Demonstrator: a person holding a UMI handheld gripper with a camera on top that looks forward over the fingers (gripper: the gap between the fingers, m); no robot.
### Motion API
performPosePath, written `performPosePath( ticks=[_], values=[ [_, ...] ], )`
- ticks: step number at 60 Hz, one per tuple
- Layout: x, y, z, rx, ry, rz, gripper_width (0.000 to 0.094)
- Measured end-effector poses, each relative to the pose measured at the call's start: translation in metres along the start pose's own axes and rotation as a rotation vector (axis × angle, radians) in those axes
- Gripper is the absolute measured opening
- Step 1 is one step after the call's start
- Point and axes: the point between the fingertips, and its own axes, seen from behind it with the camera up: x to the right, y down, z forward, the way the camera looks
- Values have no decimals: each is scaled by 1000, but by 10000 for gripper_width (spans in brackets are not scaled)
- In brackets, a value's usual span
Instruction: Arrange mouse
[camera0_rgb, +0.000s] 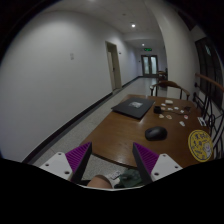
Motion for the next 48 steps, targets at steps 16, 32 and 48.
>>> performPosePath(
  ticks=[16, 32, 48],
  values=[
    [55, 15, 25, -7, 73, 17, 834],
    [142, 35, 111, -148, 161, 30, 836],
    [184, 23, 167, -186, 241, 67, 826]
  ],
)
